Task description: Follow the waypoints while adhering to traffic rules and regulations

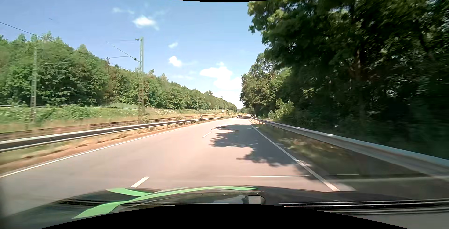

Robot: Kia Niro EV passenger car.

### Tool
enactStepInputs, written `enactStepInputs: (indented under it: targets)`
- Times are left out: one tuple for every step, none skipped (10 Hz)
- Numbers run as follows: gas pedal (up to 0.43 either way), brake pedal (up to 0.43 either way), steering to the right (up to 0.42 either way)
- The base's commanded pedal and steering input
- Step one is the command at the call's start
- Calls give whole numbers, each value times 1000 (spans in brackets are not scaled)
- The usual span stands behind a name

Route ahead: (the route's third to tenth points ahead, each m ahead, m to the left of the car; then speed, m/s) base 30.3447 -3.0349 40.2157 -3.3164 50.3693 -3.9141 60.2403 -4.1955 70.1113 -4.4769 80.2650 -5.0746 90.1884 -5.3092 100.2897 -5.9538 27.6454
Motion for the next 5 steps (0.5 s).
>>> enactStepInputs:
  targets:
    - [248, 0, 3]
    - [240, 0, 3]
    - [220, 0, 3]
    - [220, 0, 3]
    - [209, 0, 3]
